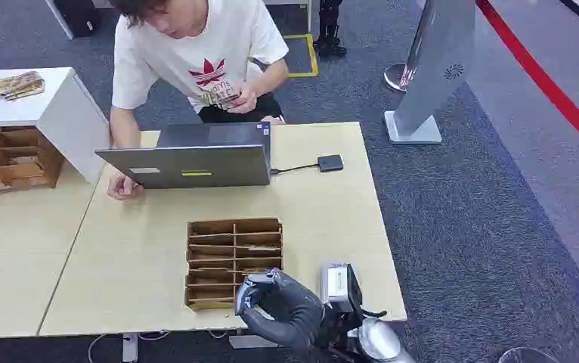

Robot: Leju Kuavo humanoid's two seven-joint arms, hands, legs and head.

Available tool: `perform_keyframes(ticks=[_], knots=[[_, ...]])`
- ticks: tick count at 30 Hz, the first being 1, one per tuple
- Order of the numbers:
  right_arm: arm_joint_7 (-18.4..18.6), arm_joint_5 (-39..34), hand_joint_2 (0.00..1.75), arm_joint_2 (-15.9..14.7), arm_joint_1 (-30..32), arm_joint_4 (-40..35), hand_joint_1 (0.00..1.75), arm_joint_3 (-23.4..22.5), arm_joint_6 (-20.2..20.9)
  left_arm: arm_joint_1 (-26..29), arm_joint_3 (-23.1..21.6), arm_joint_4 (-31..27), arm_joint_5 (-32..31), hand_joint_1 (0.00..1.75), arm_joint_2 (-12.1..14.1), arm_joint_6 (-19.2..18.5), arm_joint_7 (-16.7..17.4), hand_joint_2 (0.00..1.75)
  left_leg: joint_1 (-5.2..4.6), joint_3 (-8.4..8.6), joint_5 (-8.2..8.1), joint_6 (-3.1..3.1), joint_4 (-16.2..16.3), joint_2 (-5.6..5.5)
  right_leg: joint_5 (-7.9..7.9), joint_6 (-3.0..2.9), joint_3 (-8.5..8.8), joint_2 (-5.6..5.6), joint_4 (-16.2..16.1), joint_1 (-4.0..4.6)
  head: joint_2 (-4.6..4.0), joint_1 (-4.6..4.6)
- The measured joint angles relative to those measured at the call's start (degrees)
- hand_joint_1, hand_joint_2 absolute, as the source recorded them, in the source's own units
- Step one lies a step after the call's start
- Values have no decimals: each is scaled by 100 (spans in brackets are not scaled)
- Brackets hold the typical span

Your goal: Pass the card to the sensor for recognition and then transmit it.

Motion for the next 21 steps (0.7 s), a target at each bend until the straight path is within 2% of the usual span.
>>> perform_keyframes(ticks=[16,17,18,19,20,21], knots=[[-11,13,175,0,0,0,175,0,0,1,0,0,-13,0,0,4,0,0,0,0,0,0,0,0,0,0,0,0,0,0,0,0],[-11,13,175,0,0,0,10,0,0,1,2,0,-13,0,0,4,0,0,0,0,0,0,0,0,0,0,0,0,0,0,0,0],[-11,13,175,0,0,0,0,0,0,1,2,0,-15,0,0,2,0,0,0,0,0,0,0,0,0,0,0,0,0,0,0,0],[-11,13,175,0,0,0,0,0,0,1,2,0,-15,0,0,4,0,0,0,0,0,0,0,0,0,0,0,0,0,0,0,0],[-13,13,0,0,0,0,0,0,-2,1,2,0,-15,0,0,4,0,0,0,0,0,0,0,0,0,0,0,0,0,0,0,0],[-15,13,0,0,0,0,0,0,-13,1,2,0,-15,0,0,7,0,0,0,0,0,0,0,0,0,0,0,0,0,0,0,0]])
